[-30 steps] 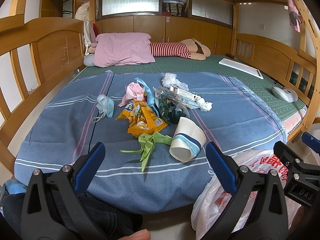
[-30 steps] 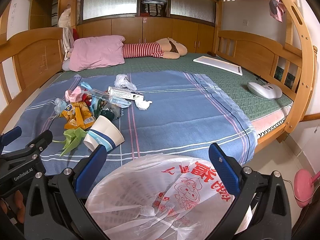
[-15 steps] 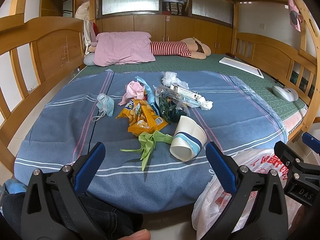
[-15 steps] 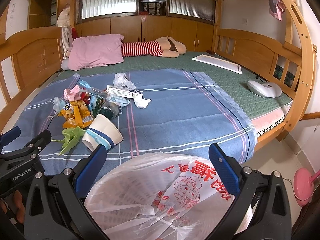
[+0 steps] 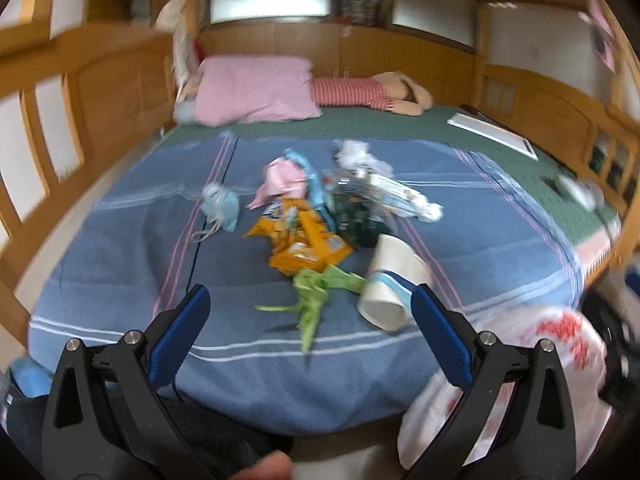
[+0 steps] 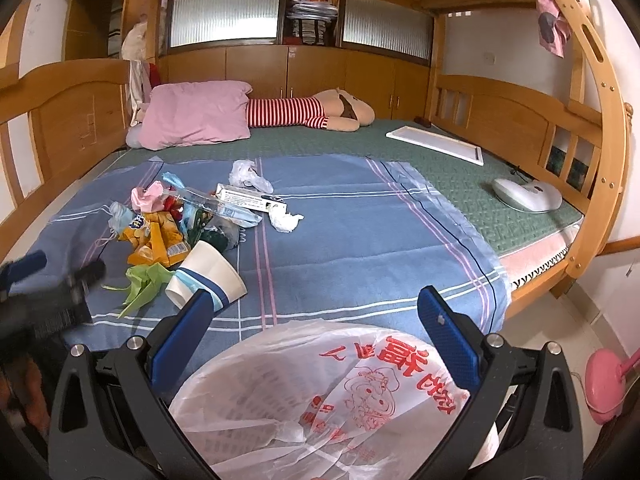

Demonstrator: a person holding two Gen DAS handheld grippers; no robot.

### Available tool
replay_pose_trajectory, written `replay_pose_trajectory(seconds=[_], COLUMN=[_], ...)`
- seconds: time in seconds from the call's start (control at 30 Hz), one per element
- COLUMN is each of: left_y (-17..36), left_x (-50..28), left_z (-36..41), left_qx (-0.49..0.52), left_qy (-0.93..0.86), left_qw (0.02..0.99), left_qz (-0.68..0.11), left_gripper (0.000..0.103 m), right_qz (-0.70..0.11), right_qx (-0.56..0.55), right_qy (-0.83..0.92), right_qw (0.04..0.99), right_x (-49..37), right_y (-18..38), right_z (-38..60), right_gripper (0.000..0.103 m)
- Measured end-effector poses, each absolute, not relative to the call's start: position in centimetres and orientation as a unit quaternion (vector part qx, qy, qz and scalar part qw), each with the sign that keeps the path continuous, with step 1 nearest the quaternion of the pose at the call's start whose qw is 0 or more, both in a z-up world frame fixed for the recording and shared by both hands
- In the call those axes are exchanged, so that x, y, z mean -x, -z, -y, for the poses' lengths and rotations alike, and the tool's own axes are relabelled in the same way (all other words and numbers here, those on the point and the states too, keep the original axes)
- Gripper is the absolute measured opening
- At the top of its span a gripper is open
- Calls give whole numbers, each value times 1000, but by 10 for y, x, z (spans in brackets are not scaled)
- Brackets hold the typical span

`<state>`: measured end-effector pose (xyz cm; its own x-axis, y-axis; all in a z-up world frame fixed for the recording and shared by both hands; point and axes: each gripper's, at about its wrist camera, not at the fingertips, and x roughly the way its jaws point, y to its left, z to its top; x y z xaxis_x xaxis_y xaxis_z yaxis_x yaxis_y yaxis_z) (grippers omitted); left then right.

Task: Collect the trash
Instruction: 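Grasp the white paper cup with the right gripper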

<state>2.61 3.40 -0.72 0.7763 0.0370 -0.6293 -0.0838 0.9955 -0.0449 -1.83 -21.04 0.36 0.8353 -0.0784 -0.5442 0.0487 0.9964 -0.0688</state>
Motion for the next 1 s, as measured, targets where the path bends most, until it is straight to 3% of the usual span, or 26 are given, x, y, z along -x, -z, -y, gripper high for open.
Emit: replay_pose_trajectory(seconds=[0.27, 0.33, 0.47, 0.53, 0.73, 1.0], left_y=[41, 54, 83, 90, 89, 86], left_x=[-99, -108, -112, -109, -99, -98], left_z=[-127, -137, -156, -164, -174, -172], left_qx=[214, 233, 334, 362, 389, 386], left_qy=[-60, -67, -40, -30, -41, -42], left_qw=[883, 868, 818, 811, 814, 817], left_qz=[-414, -432, -467, -459, -429, -426], left_gripper=[100, 95, 87, 86, 89, 91], right_qz=[-322, -340, -378, -402, -483, -530], right_qx=[46, 27, -4, -41, -150, -181], right_qy=[31, -4, -45, -65, -111, -105], right_qw=[945, 940, 925, 912, 855, 822], right_x=[-17, -34, -66, -86, -130, -152], right_y=[9, 15, 30, 41, 84, 119], right_z=[199, 192, 168, 161, 141, 120], right_gripper=[100, 100, 88, 87, 87, 87])
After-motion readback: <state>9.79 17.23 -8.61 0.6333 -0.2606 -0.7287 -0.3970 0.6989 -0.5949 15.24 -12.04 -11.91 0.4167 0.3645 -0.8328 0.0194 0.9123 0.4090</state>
